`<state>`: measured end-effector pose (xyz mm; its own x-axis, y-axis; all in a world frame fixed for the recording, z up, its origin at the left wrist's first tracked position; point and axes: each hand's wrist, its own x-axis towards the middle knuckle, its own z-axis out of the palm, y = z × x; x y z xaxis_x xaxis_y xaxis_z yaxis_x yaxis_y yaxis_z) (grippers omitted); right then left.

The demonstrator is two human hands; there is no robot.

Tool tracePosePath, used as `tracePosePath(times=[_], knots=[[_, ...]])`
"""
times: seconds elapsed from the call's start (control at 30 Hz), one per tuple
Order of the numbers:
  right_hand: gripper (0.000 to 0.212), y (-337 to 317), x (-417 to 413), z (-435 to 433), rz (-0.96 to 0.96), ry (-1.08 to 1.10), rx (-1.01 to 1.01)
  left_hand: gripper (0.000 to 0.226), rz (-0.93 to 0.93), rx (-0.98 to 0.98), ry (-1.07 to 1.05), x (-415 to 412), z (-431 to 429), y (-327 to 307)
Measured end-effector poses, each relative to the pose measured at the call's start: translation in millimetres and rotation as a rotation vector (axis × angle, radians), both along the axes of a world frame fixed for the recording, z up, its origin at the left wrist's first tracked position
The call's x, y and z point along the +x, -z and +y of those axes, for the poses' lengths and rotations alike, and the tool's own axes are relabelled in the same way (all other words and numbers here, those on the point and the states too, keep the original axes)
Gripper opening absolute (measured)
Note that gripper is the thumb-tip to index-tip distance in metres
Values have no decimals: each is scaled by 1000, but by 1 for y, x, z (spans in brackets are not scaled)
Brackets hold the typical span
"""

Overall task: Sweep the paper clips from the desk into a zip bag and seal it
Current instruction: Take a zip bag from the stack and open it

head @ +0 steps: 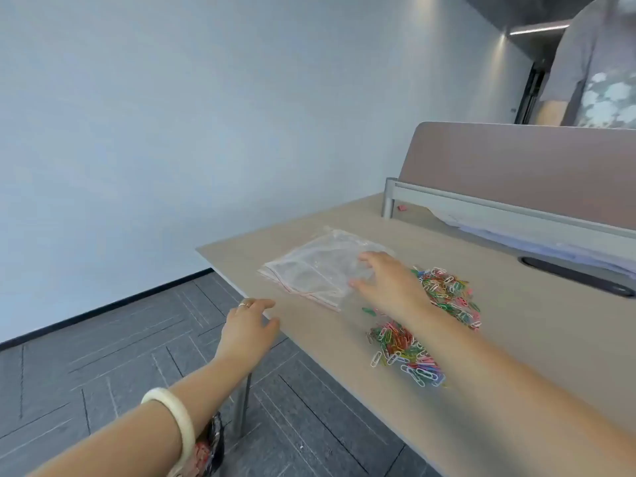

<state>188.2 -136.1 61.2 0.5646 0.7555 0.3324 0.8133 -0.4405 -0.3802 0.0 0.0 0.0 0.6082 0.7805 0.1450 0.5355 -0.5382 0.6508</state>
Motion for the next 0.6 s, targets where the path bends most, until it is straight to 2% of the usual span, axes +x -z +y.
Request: tracePosePath(times=[0.07, 0.13, 0.27, 0.37, 0.5, 0.53, 0.6], knots=[[66, 5, -9, 35, -29, -57, -83, 40, -59, -26, -52, 9, 8, 4], [68, 15, -18, 70, -102, -95, -194, 40, -38, -27, -78, 20, 8, 7], [38, 19, -10, 102, -270, -5, -241, 42, -18, -44, -176, 36, 8, 9], [33, 11, -22, 104, -223, -54, -96, 40, -151, -185, -234, 36, 5, 6], [31, -10, -67, 93, -88, -204, 104, 49, -607, -685, -253, 14, -4, -10], [31, -15, -80, 92, -55, -236, 123, 51, -639, -708, -279, 5, -6, -17], [31, -24, -105, 91, 11, -285, 174, 53, -634, -579, -345, -21, -7, -33]])
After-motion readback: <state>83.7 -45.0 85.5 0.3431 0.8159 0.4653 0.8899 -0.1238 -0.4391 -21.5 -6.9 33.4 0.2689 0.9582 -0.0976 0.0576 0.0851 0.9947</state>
